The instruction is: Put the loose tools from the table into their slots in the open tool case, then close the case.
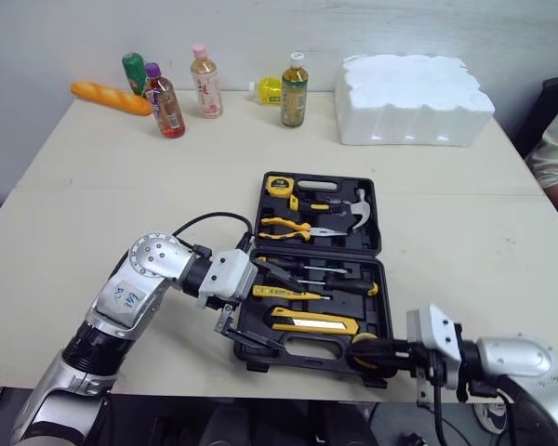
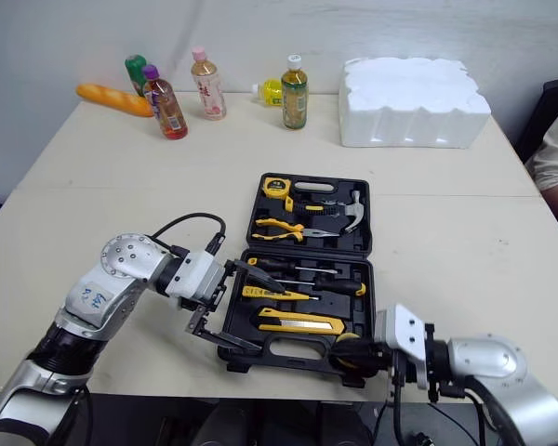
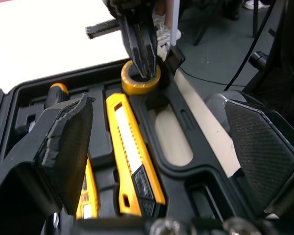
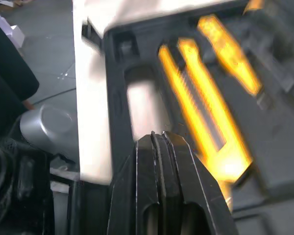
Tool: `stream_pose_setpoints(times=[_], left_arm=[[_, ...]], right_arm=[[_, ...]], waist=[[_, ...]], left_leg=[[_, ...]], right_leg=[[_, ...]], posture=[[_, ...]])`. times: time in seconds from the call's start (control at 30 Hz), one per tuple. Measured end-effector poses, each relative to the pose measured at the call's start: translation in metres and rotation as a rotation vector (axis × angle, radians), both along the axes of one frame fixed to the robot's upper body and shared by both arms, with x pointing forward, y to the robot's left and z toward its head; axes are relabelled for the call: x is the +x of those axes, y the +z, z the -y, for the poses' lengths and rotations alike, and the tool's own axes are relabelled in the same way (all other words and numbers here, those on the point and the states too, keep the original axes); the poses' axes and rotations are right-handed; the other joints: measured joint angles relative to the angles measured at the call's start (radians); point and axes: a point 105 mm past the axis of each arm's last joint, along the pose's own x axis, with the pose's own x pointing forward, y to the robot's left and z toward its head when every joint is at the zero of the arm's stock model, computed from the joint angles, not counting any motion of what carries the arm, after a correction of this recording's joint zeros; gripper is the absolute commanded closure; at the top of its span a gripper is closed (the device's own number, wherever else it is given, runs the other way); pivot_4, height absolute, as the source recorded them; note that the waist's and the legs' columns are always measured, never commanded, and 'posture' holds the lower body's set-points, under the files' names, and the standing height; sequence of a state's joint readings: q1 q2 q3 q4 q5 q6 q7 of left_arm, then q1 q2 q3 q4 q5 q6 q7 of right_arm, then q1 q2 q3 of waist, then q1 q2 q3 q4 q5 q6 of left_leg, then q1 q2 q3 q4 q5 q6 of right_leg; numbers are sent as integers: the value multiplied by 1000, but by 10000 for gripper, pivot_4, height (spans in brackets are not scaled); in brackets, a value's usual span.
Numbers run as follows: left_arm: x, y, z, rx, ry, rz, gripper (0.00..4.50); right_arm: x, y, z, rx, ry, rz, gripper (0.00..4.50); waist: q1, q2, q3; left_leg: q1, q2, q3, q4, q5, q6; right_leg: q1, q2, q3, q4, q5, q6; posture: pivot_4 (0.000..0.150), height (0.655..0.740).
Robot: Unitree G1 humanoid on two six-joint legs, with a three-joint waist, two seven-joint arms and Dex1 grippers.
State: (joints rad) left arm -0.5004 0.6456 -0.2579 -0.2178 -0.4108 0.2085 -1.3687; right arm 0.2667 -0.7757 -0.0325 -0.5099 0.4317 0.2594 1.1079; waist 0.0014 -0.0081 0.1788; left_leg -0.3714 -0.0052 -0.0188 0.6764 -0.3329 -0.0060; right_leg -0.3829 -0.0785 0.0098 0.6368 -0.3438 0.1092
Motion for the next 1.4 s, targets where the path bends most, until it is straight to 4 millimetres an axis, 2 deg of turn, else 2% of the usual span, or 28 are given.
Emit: stream_pose_setpoints(times=[0.17, 0.4, 0.5, 0.73, 0.87, 1.0, 1.17, 1.4], left_arm=[[-1, -1, -1, 5, -7, -4, 0], [4, -2, -7, 16, 12, -19, 0], [4, -2, -7, 14, 12, -14, 0], [5, -1, -7, 13, 14, 1, 0], [5, -1, -8, 14, 15, 4, 0], [5, -1, -8, 15, 16, 5, 0], [6, -1, -8, 17, 18, 6, 0], [7, 0, -5, 13, 19, 15, 0]], right_arm=[[0, -6, 1, 9, 8, 36, 44578], [-6, -15, 13, 192, -128, -191, 44578], [-6, -16, 14, 213, -143, -225, 44578], [-1, -19, 5, 277, -184, -304, 44578], [1, -19, 0, 234, -160, -282, 44578], [1, -20, 0, 156, -138, -208, 44578], [-2, -22, 0, 147, -164, -185, 44578], [-5, -19, 1, 92, -181, -104, 44578]], waist=[[-3, 0, 0], [3, -3, -2], [5, -3, -2], [-5, -6, -4], [-5, -6, -4], [-4, -7, -5], [-3, -13, -10], [-2, -12, -11]], left_leg=[[4, 0, -1, 0, 0, 0], [4, 0, -5, 0, 0, 0], [3, 0, -6, 0, -1, 0], [6, 1, -6, -9, 0, 0], [10, 1, -6, -12, 0, 0], [21, 2, -6, -15, -1, 1], [21, 3, -8, -15, -2, 1], [20, 3, -8, -15, -2, 1]], right_leg=[[6, 0, -1, -2, 0, 0], [9, -2, -3, -7, 0, 0], [10, -2, -3, -9, 1, 0], [10, -2, -4, -10, 2, -2], [10, -1, -4, -10, 1, -3], [23, 0, -5, -14, 1, -4], [24, -1, -5, -16, 1, -5], [24, -2, -5, -17, 0, -5]], posture=[[1500, 7400], [1500, 7400], [1500, 7400], [1500, 7400], [1500, 7400], [1500, 7400], [1500, 7400], [1500, 7400]])
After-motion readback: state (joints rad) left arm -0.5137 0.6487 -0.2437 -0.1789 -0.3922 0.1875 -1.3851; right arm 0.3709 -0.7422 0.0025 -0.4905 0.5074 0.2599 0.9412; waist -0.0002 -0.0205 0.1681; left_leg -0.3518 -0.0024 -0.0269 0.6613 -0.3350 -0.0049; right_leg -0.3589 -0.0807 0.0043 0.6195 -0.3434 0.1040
